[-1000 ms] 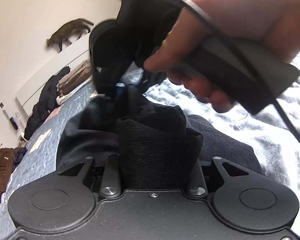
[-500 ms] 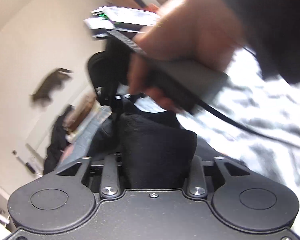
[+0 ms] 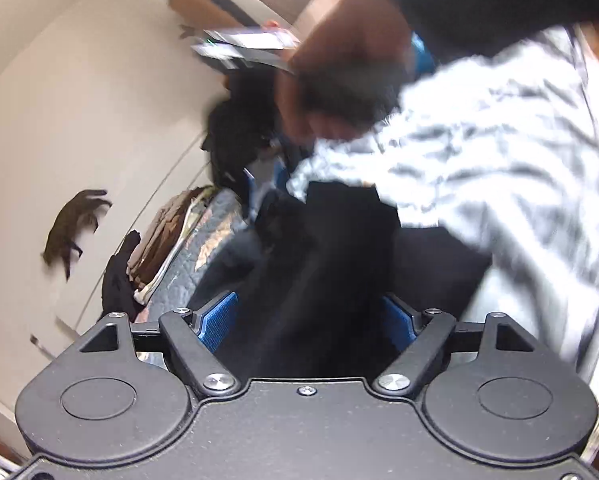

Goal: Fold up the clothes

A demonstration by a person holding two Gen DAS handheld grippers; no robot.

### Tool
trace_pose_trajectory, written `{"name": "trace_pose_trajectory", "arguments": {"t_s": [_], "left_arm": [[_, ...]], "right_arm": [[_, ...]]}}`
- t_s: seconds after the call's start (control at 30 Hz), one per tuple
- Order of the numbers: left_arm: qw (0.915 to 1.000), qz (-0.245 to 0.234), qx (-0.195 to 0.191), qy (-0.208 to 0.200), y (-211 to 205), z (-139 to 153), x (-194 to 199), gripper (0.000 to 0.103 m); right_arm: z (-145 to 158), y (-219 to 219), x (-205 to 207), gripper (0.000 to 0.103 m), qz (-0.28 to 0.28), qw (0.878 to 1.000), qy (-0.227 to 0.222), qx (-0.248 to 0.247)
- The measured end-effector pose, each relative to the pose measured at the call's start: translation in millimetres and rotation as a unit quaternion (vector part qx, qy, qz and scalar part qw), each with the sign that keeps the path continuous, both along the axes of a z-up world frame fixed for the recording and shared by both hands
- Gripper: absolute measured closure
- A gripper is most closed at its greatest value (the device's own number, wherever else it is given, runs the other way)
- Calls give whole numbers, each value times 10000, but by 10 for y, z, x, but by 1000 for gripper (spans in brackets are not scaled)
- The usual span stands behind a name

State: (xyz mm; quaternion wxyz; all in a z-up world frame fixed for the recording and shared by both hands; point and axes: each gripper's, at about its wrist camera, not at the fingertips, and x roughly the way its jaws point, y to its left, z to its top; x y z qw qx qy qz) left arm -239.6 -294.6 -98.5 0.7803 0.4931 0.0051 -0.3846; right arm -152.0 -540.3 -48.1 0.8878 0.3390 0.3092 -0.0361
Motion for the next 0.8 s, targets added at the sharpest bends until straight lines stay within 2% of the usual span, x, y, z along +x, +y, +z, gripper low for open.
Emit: {"name": "trace_pose_trajectory", "arguments": {"t_s": [0.03,0.1,0.2,0.3,0.4,0.5,0.57,0.6,0.67,0.8], "left_arm": [[9999,-7,91,-129,0,-65,8,26],[9992,51,49,-396,34,-90,1,26],[9983,139,118,-555,11,-99,54,26],[9969,108,198,-750,-11,-135,104,26],[9959,80,239,-869,-27,-160,96,26],[9952,78,285,-936,-22,-188,76,26],[9945,78,330,-989,-5,-215,82,26],[9942,80,352,-1016,4,-244,95,26],[9938,91,407,-1027,11,-306,110,26],[9925,76,492,-1113,167,-292,76,26]], "right_arm": [[67,25,-35,60,37,10000,7,-86],[214,136,-136,54,136,9997,-140,-128],[405,351,-284,44,348,9985,-374,-172],[460,668,-401,41,671,9961,-574,-36],[521,930,-496,41,789,9947,-627,-218],[703,1049,-643,41,717,9909,-773,-831],[837,994,-758,40,438,9862,-930,-1299],[874,926,-795,39,394,9869,-995,-1211],[875,857,-817,38,740,9891,-1032,-741],[535,1138,-708,38,1322,9880,-553,-583]]}}
